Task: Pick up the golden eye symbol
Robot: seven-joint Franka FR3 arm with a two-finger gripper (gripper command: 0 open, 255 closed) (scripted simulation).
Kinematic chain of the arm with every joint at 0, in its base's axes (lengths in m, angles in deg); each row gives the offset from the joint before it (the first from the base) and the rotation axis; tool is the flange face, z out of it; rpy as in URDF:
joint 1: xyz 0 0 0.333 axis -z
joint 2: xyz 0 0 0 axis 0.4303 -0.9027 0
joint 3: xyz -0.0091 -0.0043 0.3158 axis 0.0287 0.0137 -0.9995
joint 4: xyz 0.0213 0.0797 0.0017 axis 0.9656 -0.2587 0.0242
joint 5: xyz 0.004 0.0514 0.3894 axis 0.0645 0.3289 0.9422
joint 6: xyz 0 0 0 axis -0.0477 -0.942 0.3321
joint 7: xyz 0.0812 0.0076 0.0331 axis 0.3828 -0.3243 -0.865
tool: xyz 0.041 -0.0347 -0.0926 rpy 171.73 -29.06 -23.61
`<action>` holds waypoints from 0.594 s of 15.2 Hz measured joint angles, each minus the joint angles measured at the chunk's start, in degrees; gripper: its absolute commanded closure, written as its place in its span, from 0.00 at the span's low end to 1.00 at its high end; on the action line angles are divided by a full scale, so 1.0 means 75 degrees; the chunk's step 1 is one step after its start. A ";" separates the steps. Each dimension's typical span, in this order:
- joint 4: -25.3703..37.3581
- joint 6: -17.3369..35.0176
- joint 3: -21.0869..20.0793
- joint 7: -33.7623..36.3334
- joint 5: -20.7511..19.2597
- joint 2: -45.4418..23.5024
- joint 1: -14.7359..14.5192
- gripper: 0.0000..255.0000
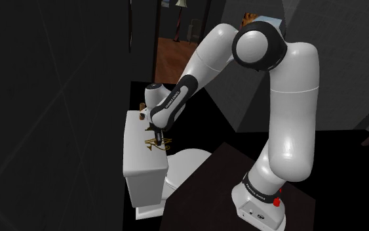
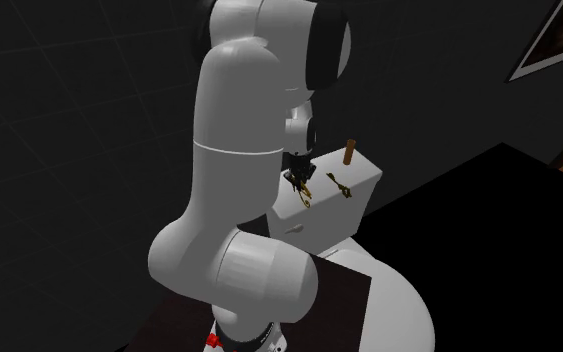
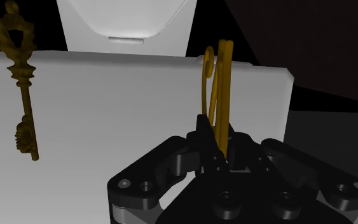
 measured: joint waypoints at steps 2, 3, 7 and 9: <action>-0.0036 -0.0160 -0.0022 -0.0034 0.0032 0.0197 0.0012 1.00; -0.0061 -0.0238 -0.0034 -0.0048 0.0048 0.0301 0.0015 1.00; -0.0099 -0.0578 -0.0071 -0.0127 0.0116 0.0682 0.0039 1.00; -0.0148 -0.0735 -0.0084 -0.0173 0.0148 0.0891 0.0057 1.00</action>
